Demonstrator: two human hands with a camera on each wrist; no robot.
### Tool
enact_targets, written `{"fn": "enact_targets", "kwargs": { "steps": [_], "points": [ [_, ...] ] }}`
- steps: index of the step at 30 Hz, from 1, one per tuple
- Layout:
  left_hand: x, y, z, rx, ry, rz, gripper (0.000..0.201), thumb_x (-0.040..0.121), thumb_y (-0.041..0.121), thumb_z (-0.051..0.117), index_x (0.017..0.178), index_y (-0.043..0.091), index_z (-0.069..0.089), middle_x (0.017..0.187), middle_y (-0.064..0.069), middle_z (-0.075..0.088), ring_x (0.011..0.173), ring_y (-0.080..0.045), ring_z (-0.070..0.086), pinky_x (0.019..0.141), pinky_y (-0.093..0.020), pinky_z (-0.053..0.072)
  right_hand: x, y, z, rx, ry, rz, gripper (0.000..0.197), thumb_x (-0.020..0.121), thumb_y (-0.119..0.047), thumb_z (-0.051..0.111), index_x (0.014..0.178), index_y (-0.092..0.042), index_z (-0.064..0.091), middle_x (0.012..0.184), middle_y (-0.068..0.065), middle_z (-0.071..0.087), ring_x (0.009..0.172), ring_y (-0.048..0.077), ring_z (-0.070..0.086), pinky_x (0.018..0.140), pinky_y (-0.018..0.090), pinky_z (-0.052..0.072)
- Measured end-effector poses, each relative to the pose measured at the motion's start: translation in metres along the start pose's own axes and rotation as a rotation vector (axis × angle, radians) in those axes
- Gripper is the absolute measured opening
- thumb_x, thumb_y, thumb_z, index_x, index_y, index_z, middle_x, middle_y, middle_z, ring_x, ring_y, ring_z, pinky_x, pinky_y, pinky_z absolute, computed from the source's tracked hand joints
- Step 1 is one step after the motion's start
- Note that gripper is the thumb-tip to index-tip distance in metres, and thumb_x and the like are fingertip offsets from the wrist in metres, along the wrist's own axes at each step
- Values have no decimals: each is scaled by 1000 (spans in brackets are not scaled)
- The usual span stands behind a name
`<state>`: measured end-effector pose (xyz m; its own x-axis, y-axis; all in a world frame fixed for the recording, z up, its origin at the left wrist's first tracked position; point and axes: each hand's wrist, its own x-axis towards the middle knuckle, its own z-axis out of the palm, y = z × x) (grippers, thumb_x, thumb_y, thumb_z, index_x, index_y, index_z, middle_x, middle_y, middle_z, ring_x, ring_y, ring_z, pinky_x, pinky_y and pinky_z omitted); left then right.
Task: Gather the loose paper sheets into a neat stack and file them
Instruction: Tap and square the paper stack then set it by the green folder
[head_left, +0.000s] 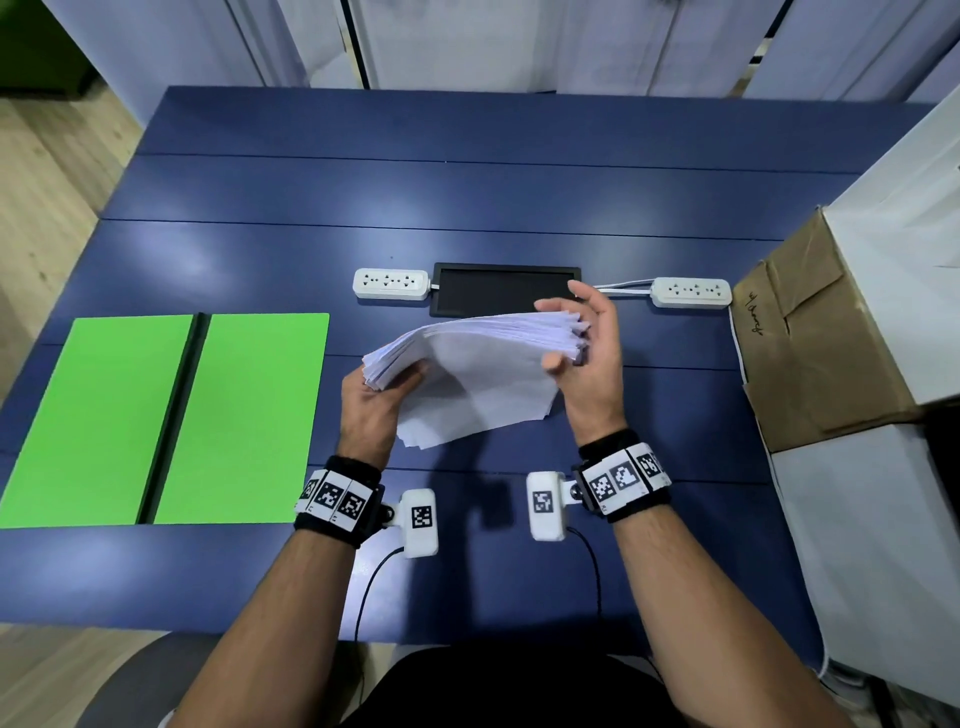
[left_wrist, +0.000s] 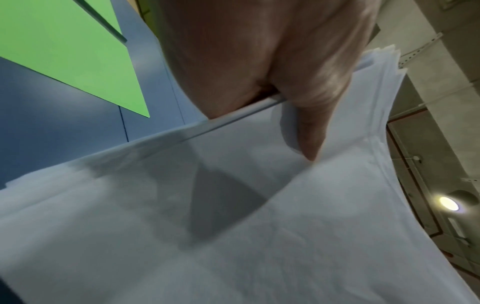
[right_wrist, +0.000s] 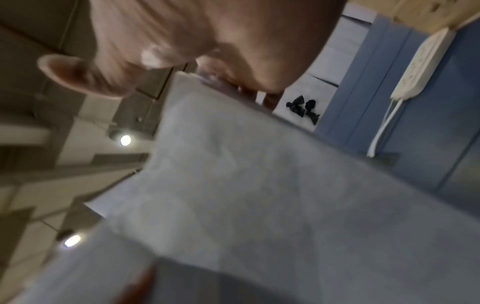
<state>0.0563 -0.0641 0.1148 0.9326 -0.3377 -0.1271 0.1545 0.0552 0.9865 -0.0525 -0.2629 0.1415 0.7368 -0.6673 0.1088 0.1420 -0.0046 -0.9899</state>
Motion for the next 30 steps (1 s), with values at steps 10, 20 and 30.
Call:
{"fn": "enact_targets", "kwargs": {
  "steps": [10, 20, 30],
  "points": [
    [1, -2, -10, 108, -122, -7, 33, 76, -3, 80, 106, 4, 70, 98, -2, 73, 87, -10, 67, 83, -25, 53, -6, 44, -17, -154, -40, 251, 74, 71, -5, 88, 132, -24, 52, 116, -11, 66, 105, 5, 65, 93, 22, 51],
    [0, 3, -6, 89, -124, -84, 37, 75, -2, 82, 111, 5, 75, 110, -17, 77, 94, -23, 71, 89, -39, 59, -14, 44, -13, -89, 32, 326, 26, 79, -5, 82, 102, -12, 73, 94, -4, 77, 85, 9, 73, 83, 31, 56],
    [-32, -17, 29, 140, -69, 105, 32, 105, 12, 58, 136, 8, 60, 132, -18, 66, 125, -36, 62, 108, -55, 48, -46, 54, 21, -130, 272, 179, 19, 92, -17, 69, 111, -14, 71, 100, -11, 74, 97, 7, 71, 90, 27, 55]
  ]
}}
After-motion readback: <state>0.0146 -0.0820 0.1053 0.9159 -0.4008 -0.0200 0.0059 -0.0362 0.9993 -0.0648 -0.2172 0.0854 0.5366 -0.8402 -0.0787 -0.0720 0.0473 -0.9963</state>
